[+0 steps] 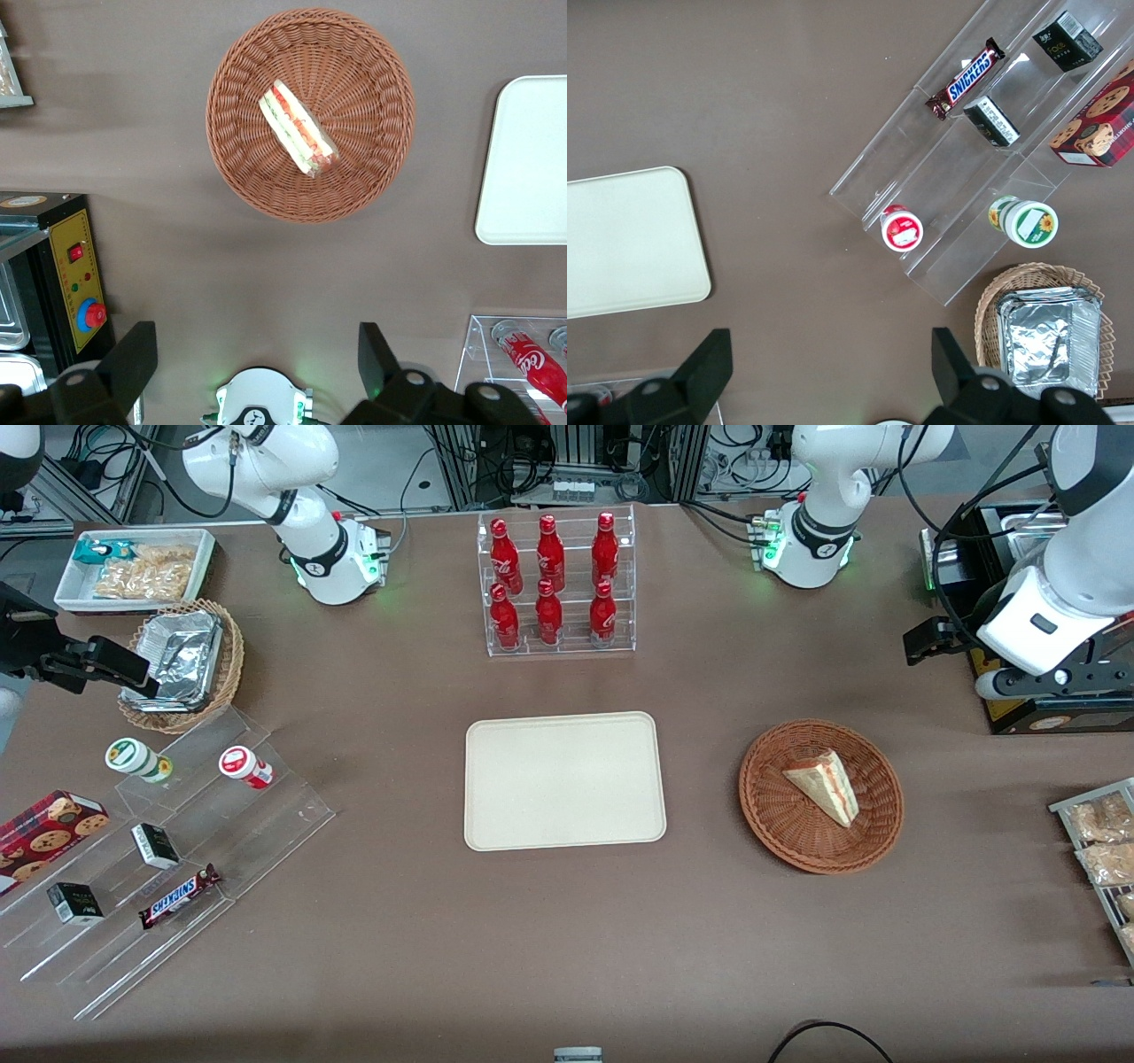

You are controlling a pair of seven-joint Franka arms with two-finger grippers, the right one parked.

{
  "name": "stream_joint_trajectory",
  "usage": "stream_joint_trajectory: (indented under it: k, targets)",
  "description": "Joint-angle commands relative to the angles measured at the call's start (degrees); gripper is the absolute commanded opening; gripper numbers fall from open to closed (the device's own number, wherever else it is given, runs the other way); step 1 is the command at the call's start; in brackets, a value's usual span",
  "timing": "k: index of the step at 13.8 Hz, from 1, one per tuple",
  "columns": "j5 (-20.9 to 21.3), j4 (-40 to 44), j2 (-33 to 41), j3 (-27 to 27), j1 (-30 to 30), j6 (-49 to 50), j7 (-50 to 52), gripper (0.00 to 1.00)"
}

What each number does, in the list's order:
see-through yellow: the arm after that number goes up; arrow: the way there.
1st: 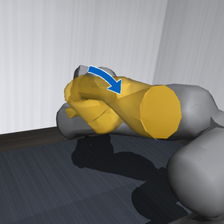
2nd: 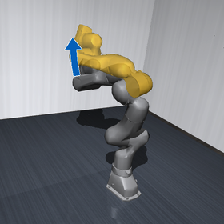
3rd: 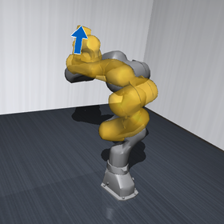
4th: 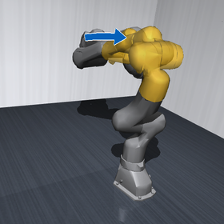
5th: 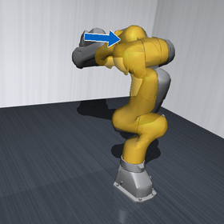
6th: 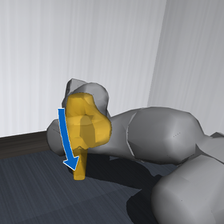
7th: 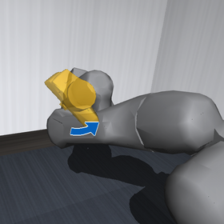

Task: Place sandwich from basket to tray
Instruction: 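Move the left gripper down over the wrapped sandwich in the wicker basket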

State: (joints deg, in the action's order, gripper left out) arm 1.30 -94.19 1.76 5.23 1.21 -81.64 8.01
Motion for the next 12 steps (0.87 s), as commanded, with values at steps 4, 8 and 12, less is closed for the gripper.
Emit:
stream_joint_trajectory:
  k: [4, 8, 12]
  targets:
    - [0.55, -0.63, -2.45, 0.31, -0.68, 0.87, -0.71, 1.00]
    - [0.64, -8.71, -3.42, 0.40, -0.41, -7.27, -1.42, 1.00]
    - [0.72, -18.72, -3.42, 0.40, -0.24, -20.71, -1.33, 1.00]
